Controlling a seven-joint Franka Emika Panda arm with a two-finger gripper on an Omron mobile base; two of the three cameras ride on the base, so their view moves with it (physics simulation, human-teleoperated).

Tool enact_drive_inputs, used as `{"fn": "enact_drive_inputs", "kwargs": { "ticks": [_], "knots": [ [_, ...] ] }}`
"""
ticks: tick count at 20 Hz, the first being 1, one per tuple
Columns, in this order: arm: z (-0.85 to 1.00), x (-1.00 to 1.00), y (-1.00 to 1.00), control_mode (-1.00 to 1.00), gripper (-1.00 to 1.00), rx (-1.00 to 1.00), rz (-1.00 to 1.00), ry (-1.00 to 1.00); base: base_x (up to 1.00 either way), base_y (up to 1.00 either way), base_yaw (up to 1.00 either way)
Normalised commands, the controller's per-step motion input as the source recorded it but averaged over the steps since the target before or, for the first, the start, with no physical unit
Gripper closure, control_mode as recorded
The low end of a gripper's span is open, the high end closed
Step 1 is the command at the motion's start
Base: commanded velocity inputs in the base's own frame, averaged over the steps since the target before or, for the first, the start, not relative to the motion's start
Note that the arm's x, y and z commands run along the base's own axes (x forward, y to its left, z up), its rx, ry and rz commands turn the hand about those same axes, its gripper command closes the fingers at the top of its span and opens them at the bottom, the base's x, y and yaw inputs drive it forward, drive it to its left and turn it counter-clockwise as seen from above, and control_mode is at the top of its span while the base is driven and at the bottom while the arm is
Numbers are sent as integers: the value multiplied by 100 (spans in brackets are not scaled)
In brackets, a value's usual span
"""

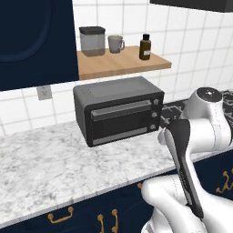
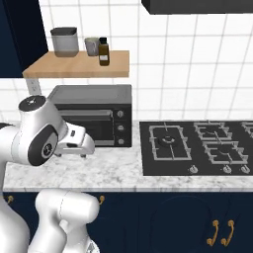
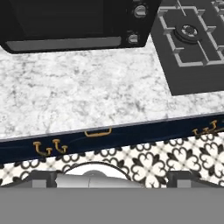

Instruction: Gather all objects into one cabinet and sort the glasses and bowls to opposite sides.

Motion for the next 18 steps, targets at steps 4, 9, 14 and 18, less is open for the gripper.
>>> {"fn": "enact_drive_inputs", "kwargs": {
  "ticks": [4,9,14,18],
  "knots": [
    [100,15,0,-100,-100,2,3,-4,0,0,0],
    [70,21,0,-100,-100,1,2,1,0,0,0],
    [49,4,10,-100,-100,4,5,2,0,0,0],
    [100,26,13,-100,-100,19,10,22,0,0,0]
  ]
}}
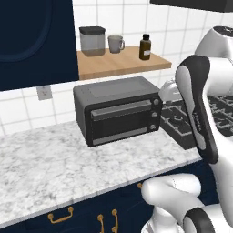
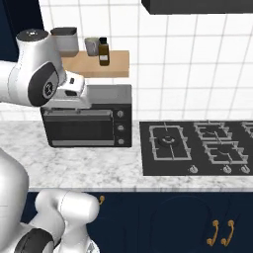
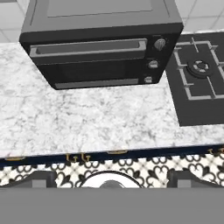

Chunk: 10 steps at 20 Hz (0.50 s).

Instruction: Gather all objects into one cabinet and sort the glasses and bowls to opposite sides.

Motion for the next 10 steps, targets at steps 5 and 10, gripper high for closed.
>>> {"fn": "enact_drive_inputs", "kwargs": {
  "ticks": [5,10],
  "knots": [
    [68,23,45,-100,-100,8,6,22,0,0,0],
    [28,38,35,-100,-100,-9,7,4,0,0,0]
  ]
}}
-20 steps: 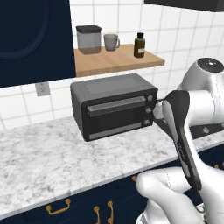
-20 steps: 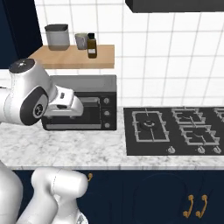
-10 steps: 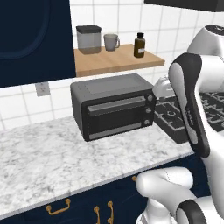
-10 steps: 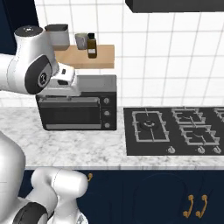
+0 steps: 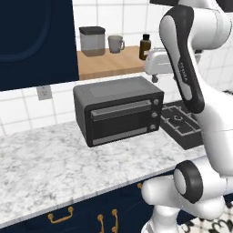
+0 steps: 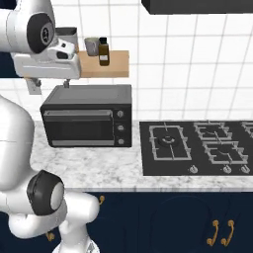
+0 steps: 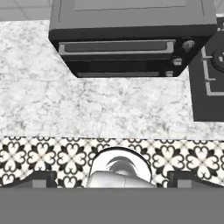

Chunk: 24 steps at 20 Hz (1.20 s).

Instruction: Gather all objects into one cabinet and sort the glasses and bowls to opposite sides.

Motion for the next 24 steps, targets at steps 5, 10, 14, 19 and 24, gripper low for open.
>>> {"fn": "enact_drive_inputs", "kwargs": {
  "ticks": [5,10,14,19,24],
  "knots": [
    [33,58,18,-100,-100,-2,4,14,0,0,0],
    [-6,3,13,-100,-100,-3,10,16,0,0,0],
    [2,62,5,100,-100,-8,0,3,25,0,0],
    [0,0,0,100,-100,0,0,0,100,10,0],
    [0,0,0,100,-100,0,0,0,97,31,0]
  ]
}}
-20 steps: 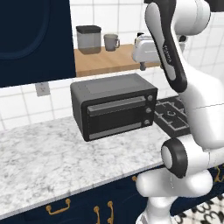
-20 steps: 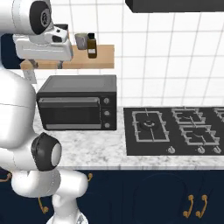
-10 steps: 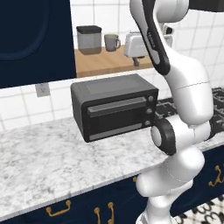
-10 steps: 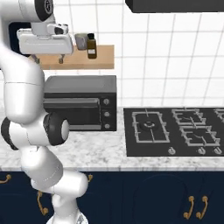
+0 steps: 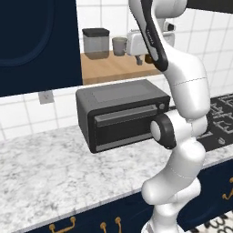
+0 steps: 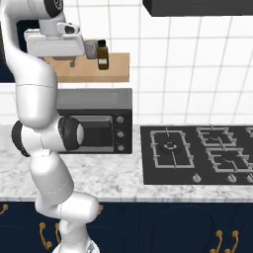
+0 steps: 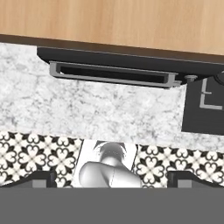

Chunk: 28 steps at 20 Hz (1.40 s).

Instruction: Gather all objects into one cabinet and sort the glasses and bowls to opposite sides.

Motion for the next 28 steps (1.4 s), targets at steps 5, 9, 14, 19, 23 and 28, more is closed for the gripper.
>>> {"fn": "enact_drive_inputs", "kwargs": {
  "ticks": [5,9,14,19,23,28],
  "knots": [
    [0,0,0,100,-100,0,0,0,27,20,0],
    [0,0,5,-100,-100,0,2,0,6,14,2],
    [-3,-11,5,-100,-100,-24,5,-48,0,0,0],
    [-23,-26,0,-100,-100,-30,0,-85,0,0,0],
    [-4,-9,1,-100,-100,2,1,-3,0,0,0],
    [0,48,-60,-100,-100,5,14,-14,0,0,0]
  ]
}}
